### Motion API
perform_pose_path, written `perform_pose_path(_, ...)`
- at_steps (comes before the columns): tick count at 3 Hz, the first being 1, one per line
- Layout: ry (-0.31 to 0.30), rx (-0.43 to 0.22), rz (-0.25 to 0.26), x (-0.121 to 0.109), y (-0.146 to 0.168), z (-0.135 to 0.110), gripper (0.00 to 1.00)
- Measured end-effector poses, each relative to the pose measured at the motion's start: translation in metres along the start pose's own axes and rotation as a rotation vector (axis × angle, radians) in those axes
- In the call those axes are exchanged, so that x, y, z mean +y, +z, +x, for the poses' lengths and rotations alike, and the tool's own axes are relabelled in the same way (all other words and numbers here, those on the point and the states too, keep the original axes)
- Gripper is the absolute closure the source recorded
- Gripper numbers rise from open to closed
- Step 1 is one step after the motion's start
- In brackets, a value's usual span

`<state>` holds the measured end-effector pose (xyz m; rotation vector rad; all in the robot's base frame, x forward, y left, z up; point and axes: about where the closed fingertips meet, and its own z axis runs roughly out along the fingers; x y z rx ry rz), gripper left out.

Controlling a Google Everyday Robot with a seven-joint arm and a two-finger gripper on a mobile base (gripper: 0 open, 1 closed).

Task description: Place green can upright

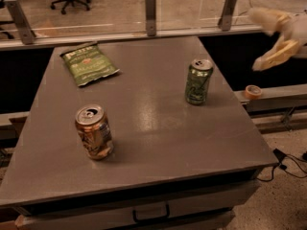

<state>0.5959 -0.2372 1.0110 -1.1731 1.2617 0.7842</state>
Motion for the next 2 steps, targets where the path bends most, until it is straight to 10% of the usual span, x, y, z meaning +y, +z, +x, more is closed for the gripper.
perform_pose_path(1,-0.171,0.217,0.268,-0.005,-0.087,-0.099,0.0)
perform_pose_path(2,-0.22,0.255,0.318,-0.004,-0.104,-0.125,0.0)
